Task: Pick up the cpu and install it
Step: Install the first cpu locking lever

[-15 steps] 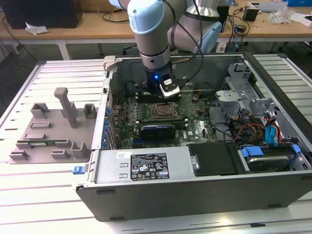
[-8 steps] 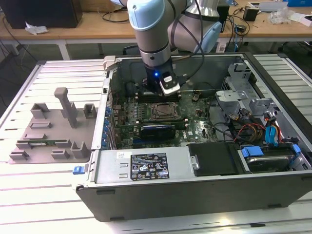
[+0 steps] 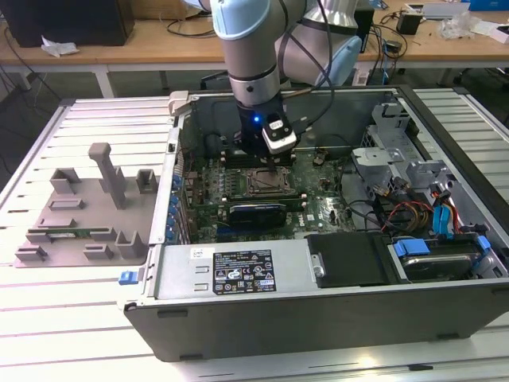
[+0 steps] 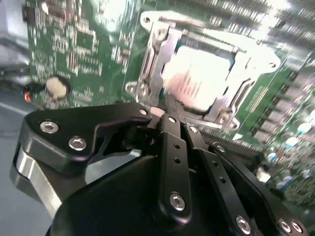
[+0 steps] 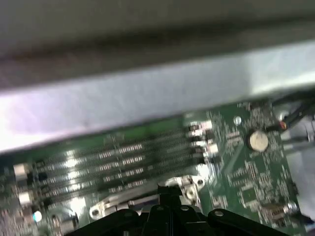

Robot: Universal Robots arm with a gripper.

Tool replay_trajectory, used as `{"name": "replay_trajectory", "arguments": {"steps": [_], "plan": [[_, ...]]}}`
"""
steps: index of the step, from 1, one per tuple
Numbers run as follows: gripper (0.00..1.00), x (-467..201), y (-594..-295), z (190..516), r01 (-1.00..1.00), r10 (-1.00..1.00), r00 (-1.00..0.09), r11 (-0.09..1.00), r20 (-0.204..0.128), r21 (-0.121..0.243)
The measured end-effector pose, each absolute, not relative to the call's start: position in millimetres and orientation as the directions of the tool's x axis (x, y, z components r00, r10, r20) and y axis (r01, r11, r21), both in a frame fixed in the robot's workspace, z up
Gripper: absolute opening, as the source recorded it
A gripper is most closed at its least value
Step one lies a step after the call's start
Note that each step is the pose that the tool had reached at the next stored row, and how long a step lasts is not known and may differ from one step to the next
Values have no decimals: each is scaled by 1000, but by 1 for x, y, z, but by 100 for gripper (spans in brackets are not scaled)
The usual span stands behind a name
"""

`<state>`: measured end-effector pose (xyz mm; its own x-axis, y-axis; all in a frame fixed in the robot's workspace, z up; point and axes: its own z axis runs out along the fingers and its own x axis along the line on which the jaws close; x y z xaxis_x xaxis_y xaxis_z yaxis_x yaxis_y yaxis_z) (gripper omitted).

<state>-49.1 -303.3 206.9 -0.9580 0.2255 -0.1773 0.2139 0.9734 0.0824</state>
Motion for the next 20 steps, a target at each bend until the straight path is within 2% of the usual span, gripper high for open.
{"name": "replay_trajectory", "arguments": {"steps": [4,5,11,12,13,14,15,20], "plan": [[11,-46,-303,207,214,211,-961,977,-180,0],[11,-44,-303,208,214,204,-962,976,-180,-39],[11,-43,-303,208,214,203,-963,976,-179,-45],[11,-42,-303,208,214,203,-964,976,-173,-46],[11,-42,-303,208,213,203,-968,976,-149,-51],[11,-41,-303,208,211,203,-973,976,-112,-59],[11,-41,-303,208,209,203,-975,976,-94,-63],[11,-41,-303,211,209,203,-975,976,-93,-63]]}}
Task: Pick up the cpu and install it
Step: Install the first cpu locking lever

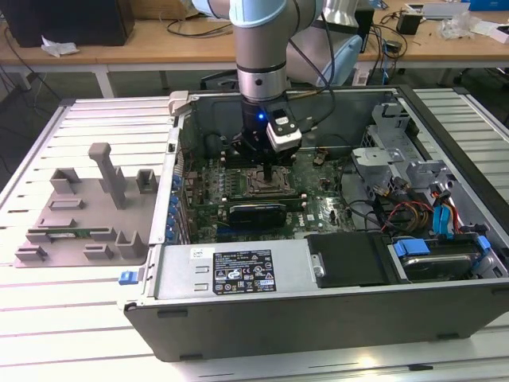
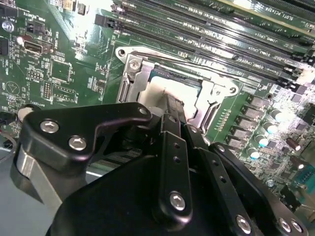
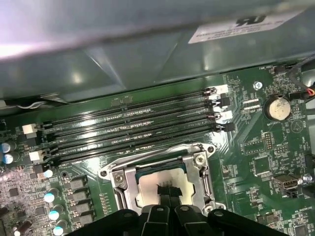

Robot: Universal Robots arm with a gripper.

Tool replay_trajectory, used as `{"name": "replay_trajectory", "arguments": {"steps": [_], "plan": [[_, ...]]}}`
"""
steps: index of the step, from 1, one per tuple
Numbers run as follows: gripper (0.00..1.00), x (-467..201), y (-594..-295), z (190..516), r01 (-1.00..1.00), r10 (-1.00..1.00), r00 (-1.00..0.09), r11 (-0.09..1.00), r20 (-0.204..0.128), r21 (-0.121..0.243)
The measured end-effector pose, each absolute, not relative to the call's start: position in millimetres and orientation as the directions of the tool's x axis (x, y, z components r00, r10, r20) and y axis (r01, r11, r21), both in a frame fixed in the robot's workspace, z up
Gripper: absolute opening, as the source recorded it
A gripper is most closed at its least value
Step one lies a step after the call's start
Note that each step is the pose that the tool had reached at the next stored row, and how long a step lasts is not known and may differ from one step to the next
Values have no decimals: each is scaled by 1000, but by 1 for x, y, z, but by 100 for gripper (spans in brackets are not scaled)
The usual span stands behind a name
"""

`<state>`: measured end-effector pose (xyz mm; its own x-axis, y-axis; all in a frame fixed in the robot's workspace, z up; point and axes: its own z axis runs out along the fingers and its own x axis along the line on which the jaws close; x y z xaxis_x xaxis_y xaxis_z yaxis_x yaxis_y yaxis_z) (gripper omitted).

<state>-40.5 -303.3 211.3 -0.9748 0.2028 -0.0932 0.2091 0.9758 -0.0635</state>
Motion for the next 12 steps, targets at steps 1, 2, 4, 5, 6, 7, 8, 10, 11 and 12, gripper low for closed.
{"name": "replay_trajectory", "arguments": {"steps": [1,2,4,5,6,7,8,10,11,12], "plan": [[11,-41,-303,214,209,203,-975,976,-93,-64],[11,-41,-303,216,209,203,-975,976,-93,-64],[11,-41,-303,226,208,202,-975,976,-93,-64],[11,-41,-303,230,205,199,-976,977,-93,-64],[11,-40,-303,230,199,192,-977,978,-93,-63],[11,-40,-303,230,189,183,-979,980,-93,-63],[11,-40,-303,230,177,170,-981,982,-92,-64],[11,-40,-303,230,133,126,-988,989,-92,-65],[11,-40,-303,230,105,99,-991,992,-92,-66],[11,-40,-303,230,84,78,-993,994,-92,-67]]}}
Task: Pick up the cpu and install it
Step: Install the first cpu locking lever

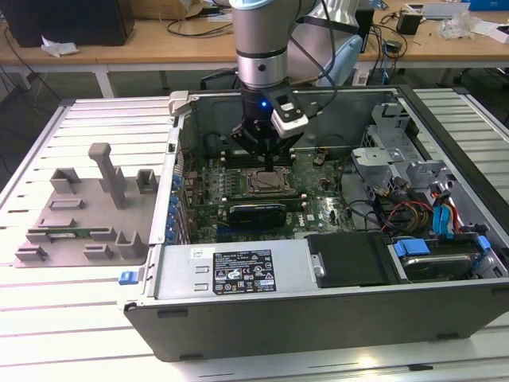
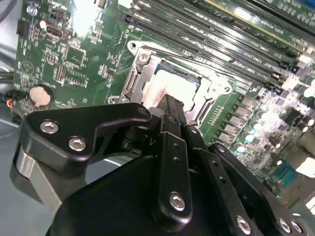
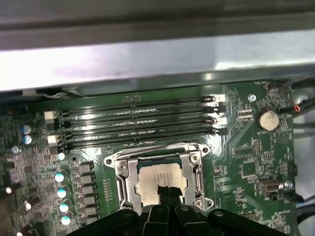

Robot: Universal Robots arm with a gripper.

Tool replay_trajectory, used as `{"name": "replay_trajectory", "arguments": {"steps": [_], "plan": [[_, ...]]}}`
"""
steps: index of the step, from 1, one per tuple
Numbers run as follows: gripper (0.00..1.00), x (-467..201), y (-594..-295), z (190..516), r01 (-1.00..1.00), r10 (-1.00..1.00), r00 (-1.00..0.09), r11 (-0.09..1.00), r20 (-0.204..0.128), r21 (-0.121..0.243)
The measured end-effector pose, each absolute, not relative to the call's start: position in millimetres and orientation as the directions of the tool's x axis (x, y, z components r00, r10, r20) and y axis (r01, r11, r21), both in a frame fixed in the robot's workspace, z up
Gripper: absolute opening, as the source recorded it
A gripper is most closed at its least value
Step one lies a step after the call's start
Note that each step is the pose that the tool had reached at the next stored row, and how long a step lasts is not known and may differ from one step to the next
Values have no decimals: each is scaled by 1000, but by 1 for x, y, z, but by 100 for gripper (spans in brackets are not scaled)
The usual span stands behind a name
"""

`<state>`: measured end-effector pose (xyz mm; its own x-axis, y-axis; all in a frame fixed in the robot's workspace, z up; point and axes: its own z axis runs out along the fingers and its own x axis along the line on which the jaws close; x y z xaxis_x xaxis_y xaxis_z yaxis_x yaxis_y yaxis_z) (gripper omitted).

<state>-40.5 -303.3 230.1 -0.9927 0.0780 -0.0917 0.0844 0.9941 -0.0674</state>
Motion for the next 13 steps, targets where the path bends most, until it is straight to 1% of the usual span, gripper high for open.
{"name": "replay_trajectory", "arguments": {"steps": [10,13], "plan": [[11,-40,-303,240,54,48,-995,996,-91,-69],[11,-40,-308,240,54,48,-995,996,-91,-70]]}}
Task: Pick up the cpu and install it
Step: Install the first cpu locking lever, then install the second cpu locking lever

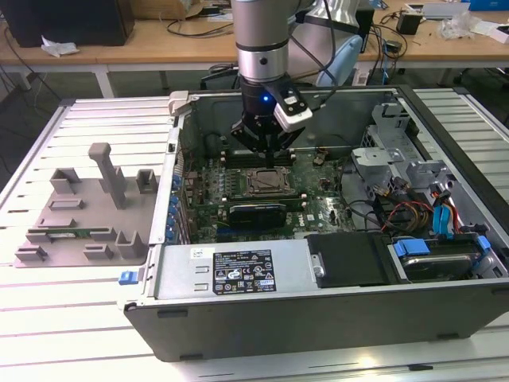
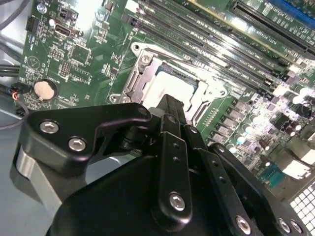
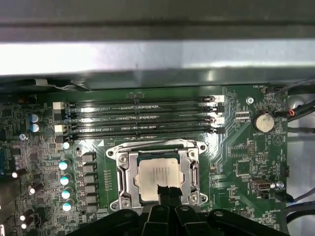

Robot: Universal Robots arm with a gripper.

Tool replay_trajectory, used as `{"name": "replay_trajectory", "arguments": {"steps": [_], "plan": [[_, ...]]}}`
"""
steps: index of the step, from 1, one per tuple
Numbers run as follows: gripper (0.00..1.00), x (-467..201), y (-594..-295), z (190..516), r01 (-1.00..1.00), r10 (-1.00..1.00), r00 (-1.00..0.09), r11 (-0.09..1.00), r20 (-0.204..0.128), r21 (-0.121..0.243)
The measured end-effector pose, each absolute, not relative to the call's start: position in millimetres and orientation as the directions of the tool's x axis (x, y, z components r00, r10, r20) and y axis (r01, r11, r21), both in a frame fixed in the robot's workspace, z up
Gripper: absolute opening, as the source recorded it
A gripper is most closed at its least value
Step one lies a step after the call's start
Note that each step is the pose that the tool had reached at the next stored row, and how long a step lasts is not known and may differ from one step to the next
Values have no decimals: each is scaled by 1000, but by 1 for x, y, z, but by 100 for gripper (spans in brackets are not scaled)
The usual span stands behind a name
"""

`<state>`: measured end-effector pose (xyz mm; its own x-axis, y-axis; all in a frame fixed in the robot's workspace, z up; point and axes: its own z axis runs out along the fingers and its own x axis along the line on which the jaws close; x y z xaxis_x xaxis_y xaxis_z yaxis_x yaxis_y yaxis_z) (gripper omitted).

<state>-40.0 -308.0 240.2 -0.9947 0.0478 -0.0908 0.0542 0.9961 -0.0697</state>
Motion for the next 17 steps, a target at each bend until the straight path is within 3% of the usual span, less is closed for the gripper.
{"name": "replay_trajectory", "arguments": {"steps": [17], "plan": [[11,-40,-311,240,54,48,-995,996,-91,-70]]}}
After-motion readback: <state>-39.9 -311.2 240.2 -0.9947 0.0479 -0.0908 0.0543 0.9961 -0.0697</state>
